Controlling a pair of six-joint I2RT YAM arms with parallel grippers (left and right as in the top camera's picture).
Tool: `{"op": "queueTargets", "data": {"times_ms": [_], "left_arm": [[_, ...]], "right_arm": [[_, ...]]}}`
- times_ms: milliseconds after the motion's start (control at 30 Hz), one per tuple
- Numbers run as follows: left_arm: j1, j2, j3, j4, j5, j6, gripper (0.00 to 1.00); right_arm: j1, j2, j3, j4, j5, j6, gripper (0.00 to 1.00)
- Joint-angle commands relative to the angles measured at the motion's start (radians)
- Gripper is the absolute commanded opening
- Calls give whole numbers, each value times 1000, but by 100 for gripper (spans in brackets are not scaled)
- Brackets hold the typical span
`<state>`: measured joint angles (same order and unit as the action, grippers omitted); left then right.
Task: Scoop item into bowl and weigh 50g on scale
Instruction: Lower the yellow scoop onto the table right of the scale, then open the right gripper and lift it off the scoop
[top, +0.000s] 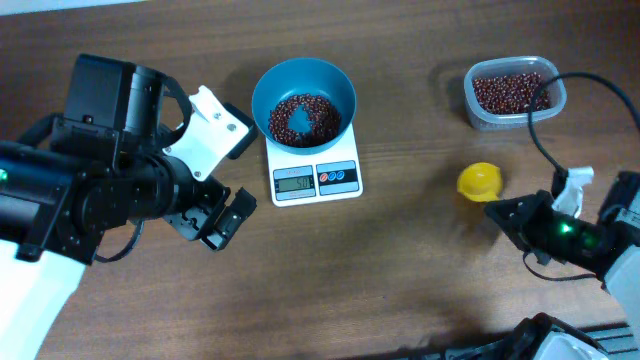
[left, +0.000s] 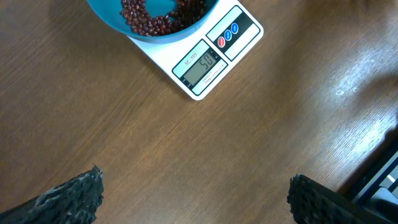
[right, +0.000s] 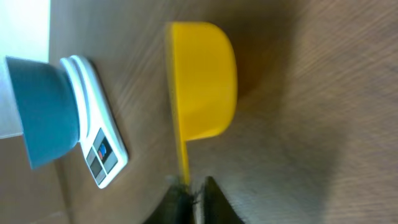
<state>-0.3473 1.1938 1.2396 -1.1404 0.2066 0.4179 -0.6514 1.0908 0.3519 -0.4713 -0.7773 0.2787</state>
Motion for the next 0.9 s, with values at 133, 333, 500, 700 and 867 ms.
{"op": "queueTargets", "data": {"times_ms": [133,333,500,700,867], "left_arm": [[3,-5,10,1,11,-13,99],[3,-5,10,1,11,-13,99],[3,-5,10,1,11,-13,99],[3,-5,10,2,11,-13,99],[3,-5,10,2,11,-13,99]], "right_arm": [[-43,-3,-21,-18,21,-39,81],[-43,-3,-6,21,29,-35,99],[-43,-3,132,-96,221,-36,99],[-35,-3,498,-361,496,-39,99],[89,-3,714,-399,280,-39,99]]}}
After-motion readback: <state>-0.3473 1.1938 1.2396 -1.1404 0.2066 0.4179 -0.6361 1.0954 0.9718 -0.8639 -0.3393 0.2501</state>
